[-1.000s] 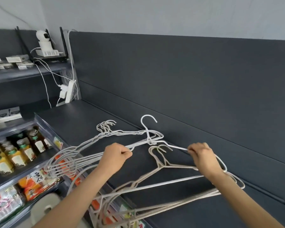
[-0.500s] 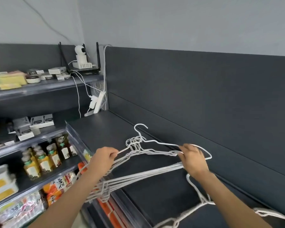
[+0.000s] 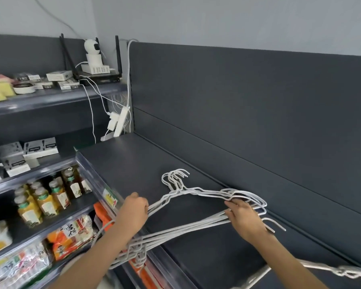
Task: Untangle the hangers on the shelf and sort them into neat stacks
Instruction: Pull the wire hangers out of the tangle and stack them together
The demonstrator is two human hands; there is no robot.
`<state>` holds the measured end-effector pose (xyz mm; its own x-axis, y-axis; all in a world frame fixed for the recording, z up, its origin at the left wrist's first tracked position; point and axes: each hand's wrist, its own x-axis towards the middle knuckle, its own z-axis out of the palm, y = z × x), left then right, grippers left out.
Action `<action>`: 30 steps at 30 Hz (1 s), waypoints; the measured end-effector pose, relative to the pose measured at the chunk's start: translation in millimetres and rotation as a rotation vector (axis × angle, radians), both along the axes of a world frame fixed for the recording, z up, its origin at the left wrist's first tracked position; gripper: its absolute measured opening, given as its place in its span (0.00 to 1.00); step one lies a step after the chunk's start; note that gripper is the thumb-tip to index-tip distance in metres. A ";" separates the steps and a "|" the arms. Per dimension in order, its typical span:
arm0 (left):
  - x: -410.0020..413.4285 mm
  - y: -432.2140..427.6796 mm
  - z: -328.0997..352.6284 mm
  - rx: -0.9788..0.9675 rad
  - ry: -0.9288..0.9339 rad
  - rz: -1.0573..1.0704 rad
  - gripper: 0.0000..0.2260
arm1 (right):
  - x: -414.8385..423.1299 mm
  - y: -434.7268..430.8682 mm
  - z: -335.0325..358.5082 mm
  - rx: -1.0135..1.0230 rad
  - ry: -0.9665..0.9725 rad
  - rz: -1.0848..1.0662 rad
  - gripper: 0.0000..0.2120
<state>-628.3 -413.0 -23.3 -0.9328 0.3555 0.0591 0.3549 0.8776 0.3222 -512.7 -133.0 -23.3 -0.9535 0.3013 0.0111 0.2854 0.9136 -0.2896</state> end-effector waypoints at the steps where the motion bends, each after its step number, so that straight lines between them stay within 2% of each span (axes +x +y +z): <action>1: 2.2 1.5 0.6 -0.039 0.031 0.005 0.10 | 0.2 0.5 0.3 -0.002 -0.002 0.000 0.18; 5: 11.9 1.9 12.5 -0.215 0.058 0.081 0.11 | -1.1 3.7 4.4 -0.021 0.039 0.028 0.17; 11: 10.4 11.0 26.2 -0.212 0.017 0.070 0.13 | -7.6 -1.7 12.4 -0.072 0.113 0.068 0.14; 16: -11.8 44.2 25.7 -0.094 -0.239 0.032 0.14 | -12.3 -10.6 8.5 -0.092 0.129 0.062 0.15; 18: -22.8 53.9 22.3 -0.118 -0.361 -0.003 0.15 | -18.0 -15.6 9.1 -0.095 0.131 0.045 0.15; 20: -34.9 60.2 16.7 -0.199 -0.405 -0.050 0.15 | -26.8 -22.1 9.9 -0.088 0.123 0.033 0.14; 23: -52.5 67.4 4.4 -0.256 -0.378 -0.138 0.11 | -43.3 -33.3 9.4 -0.084 0.128 -0.015 0.14; 26: -74.5 63.2 0.6 -0.232 -0.358 -0.219 0.08 | -62.5 -48.2 12.8 -0.079 0.108 -0.070 0.15; 30: -110.3 48.6 13.7 -0.215 -0.238 -0.330 0.05 | -88.7 -68.1 26.9 -0.033 0.077 -0.159 0.21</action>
